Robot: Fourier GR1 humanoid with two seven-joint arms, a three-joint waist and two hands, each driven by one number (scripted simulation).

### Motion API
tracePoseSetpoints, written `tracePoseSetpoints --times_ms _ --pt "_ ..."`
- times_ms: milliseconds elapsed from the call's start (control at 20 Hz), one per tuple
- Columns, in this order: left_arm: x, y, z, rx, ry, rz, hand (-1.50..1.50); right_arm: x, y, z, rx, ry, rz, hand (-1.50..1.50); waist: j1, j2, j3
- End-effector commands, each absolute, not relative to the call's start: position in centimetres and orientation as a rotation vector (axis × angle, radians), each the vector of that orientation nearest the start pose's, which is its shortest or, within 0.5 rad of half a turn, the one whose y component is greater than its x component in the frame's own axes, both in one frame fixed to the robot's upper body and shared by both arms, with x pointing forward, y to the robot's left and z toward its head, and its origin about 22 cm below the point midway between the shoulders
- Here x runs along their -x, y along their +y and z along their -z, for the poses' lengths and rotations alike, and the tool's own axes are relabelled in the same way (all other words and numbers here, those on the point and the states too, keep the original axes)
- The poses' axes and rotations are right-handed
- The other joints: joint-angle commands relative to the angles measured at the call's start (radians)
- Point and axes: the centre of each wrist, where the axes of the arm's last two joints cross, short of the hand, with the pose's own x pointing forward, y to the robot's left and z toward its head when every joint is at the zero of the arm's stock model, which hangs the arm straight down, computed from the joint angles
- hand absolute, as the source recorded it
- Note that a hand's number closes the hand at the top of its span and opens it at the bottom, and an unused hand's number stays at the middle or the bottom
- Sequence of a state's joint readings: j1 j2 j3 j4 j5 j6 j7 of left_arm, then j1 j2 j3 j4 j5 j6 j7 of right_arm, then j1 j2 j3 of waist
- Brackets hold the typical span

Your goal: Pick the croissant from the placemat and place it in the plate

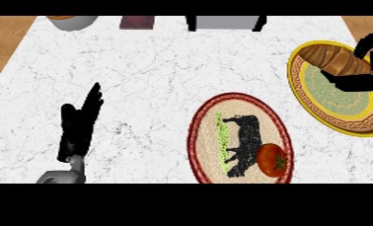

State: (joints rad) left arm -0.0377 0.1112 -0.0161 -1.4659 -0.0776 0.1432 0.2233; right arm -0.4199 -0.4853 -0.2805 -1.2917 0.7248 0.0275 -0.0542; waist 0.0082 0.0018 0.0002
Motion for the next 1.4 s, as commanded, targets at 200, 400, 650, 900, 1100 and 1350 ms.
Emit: tracePoseSetpoints --times_ms 200,400,650,900,1100,1350 --pt "-23.6 23.7 3.0 -0.251 -1.299 0.046 0.0 -35.1 -42.6 -9.1 1.067 -1.396 -0.721 1.5 0.011 0.004 0.001" --pt "-25.2 22.8 0.7 -0.232 -1.314 0.049 0.0 -35.3 -43.5 -8.5 0.934 -1.263 -0.82 1.5 0.008 0.003 0.001" --pt "-26.2 24.3 1.3 -0.208 -1.296 0.049 0.0 -36.1 -43.4 -5.6 0.844 -1.107 -0.903 1.5 0.028 0.014 0.002" --pt "-24.5 24.4 1.9 -0.231 -1.302 0.04 0.0 -34.9 -45.9 -5.3 0.711 -1.187 -0.938 -1.5 0.018 0.007 0.002" --pt "-26.2 26.0 0.5 -0.251 -1.298 0.036 0.0 -35.9 -45.8 -6.9 0.591 -1.43 -0.825 -1.5 0.012 0.007 0.002" --pt "-24.9 24.5 1.2 -0.225 -1.298 0.044 0.0 -35.5 -47.9 -8.8 0.383 -1.7 -0.434 -1.5 0.003 0.002 0.003"
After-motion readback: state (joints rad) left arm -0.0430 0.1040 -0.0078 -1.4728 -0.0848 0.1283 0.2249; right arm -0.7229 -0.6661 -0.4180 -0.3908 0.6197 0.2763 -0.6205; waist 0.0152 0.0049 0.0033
